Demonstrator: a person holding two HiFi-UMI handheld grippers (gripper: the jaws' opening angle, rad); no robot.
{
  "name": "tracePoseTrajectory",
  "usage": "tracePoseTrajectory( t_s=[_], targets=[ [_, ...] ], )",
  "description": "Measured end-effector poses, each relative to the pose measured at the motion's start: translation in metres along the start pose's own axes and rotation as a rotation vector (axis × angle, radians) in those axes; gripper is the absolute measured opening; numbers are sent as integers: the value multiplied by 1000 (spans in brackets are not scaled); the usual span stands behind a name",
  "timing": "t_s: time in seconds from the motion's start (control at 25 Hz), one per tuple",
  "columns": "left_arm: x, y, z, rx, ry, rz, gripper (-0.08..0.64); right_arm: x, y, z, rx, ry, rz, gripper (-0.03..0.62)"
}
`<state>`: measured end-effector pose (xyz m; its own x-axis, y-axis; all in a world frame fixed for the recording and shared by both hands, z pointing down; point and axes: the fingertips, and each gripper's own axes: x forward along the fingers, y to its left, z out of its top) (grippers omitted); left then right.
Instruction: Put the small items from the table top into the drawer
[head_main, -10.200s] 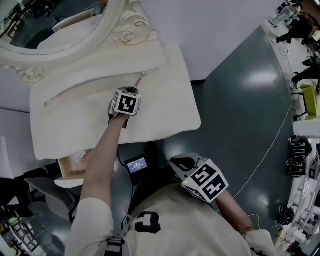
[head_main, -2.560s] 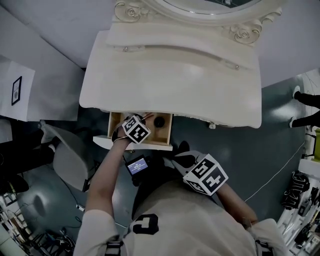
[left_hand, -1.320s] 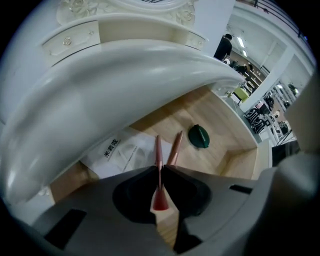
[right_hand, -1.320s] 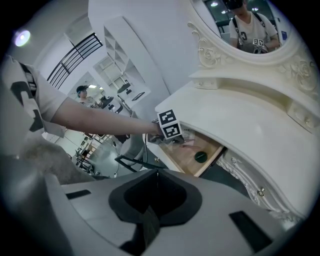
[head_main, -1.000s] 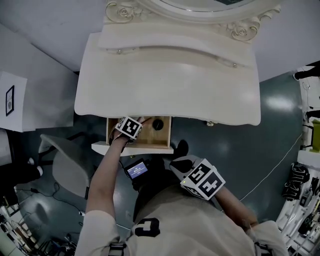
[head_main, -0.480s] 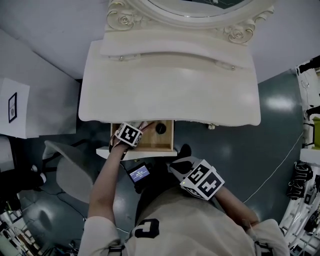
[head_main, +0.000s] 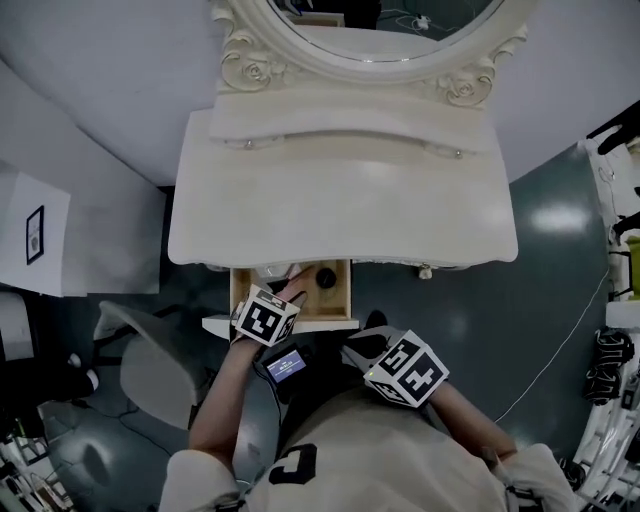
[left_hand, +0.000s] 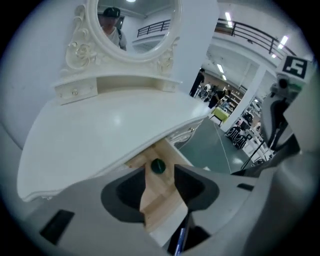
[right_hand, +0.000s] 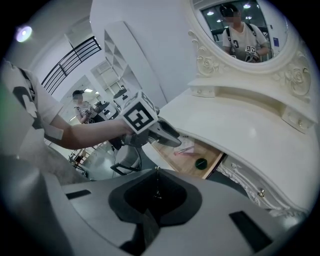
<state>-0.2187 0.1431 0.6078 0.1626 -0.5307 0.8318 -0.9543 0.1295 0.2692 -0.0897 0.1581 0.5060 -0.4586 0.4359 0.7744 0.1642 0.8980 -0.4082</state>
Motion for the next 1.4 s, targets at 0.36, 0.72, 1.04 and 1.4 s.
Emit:
tracePoseTrajectory(
  t_s=[0.36, 0.72, 1.04, 1.4],
  targets=[
    [-26, -86, 57, 209, -135, -90, 222, -37, -28, -4, 97, -103, -130, 28],
    [-37, -173, 111, 446, -189, -123, 218, -94, -40, -32, 119, -161, -184, 28],
    [-21, -269, 142, 536, -235, -185, 215, -163, -55, -75, 142, -269, -254, 28],
    [1, -376, 155, 584, -228, -220, 212, -232, -62, -149, 140, -294, -275, 27]
  ],
)
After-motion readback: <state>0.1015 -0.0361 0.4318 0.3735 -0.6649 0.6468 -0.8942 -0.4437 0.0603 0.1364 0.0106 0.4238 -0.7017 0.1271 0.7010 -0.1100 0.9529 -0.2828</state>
